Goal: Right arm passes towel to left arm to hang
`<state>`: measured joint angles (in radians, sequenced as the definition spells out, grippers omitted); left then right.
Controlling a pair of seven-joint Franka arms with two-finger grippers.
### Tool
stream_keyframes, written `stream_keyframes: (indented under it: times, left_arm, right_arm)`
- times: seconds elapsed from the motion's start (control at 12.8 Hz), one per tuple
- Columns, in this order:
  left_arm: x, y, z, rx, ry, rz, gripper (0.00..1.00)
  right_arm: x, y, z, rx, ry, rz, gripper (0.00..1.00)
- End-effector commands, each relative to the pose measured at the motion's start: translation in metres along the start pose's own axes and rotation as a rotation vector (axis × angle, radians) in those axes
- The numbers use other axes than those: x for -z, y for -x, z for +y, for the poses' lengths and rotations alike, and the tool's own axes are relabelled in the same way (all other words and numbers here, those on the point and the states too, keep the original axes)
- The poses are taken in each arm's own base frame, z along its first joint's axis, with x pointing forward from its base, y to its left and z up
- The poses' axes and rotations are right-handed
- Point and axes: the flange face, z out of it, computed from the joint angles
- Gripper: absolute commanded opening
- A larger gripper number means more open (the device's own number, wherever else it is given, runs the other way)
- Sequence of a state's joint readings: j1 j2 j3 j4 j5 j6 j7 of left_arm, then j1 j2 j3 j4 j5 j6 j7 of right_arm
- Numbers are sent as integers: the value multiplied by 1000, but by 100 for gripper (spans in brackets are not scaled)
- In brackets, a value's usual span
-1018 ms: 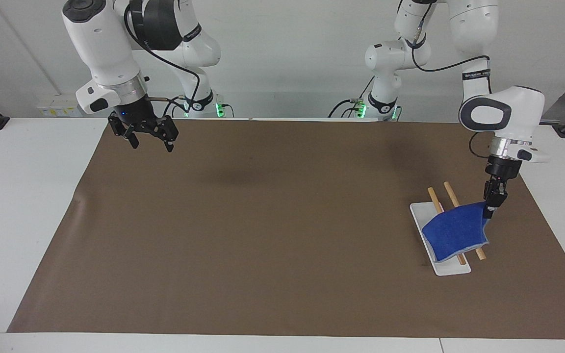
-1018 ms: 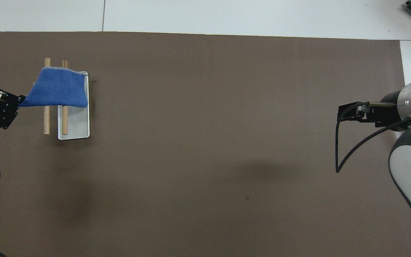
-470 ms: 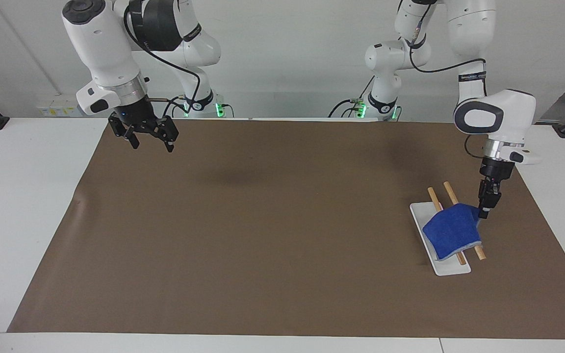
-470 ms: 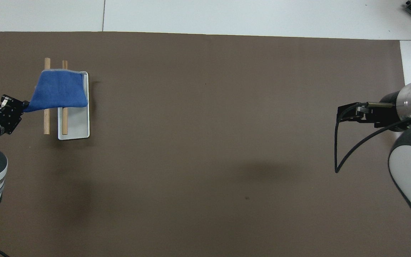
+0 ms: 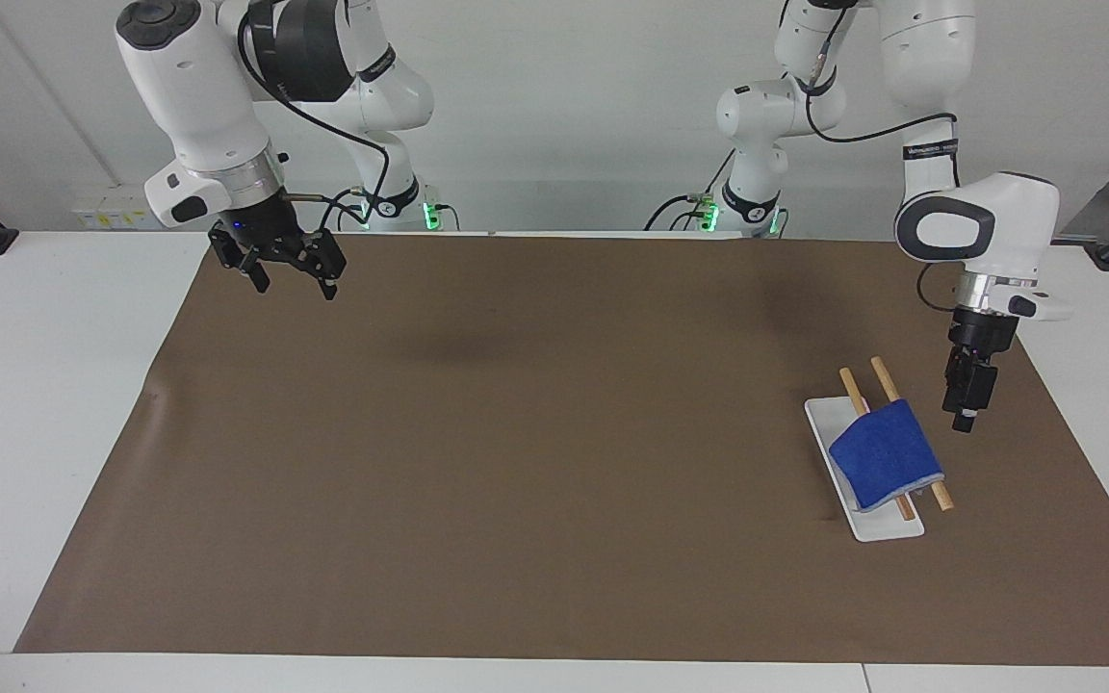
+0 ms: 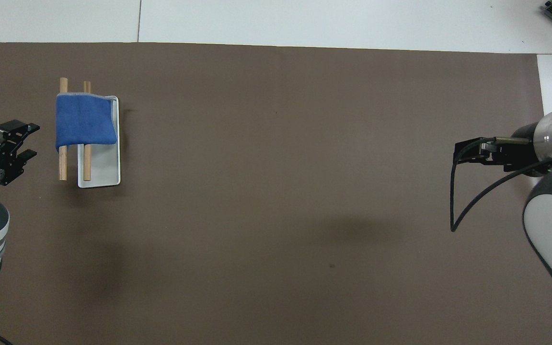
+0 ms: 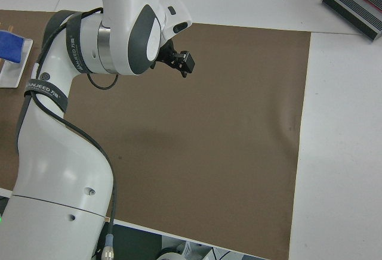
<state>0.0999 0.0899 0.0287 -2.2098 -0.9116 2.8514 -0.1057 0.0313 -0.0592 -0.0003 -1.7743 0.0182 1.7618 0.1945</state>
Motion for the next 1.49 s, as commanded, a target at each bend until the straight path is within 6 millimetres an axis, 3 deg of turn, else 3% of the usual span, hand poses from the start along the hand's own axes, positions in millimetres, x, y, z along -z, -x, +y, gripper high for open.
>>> stream_keyframes:
  times: [0.0, 0.31, 0.55, 0.71, 0.86, 1.1, 1.33, 1.41]
  left_arm:
    - [4, -16, 19, -32, 22, -48, 88]
    - [35, -45, 46, -226, -70, -224, 86]
    - [78, -56, 110, -386, -322, -267, 86]
    - [89, -34, 149, -481, -407, -318, 86]
    - [103, -21, 166, -523, -441, -351, 85]
    - [122, 27, 206, -676, -537, -383, 83]
    - [125, 69, 223, -874, -581, -449, 72]
    - [126, 72, 223, -958, -588, -482, 71]
  right_arm:
    - [1, 2, 4, 10, -6, 0, 100]
    - [4, 3, -2, 23, -7, 3, 100]
    - [5, 4, -3, 28, 13, 2, 100]
    - [9, 2, -4, 30, 15, 4, 100]
    - [17, -2, -5, 32, 13, 10, 100]
    - [22, -4, -4, 32, 12, 16, 100]
    - [23, -5, 0, 24, 11, 17, 100]
    - [22, -5, 0, 24, 11, 16, 100]
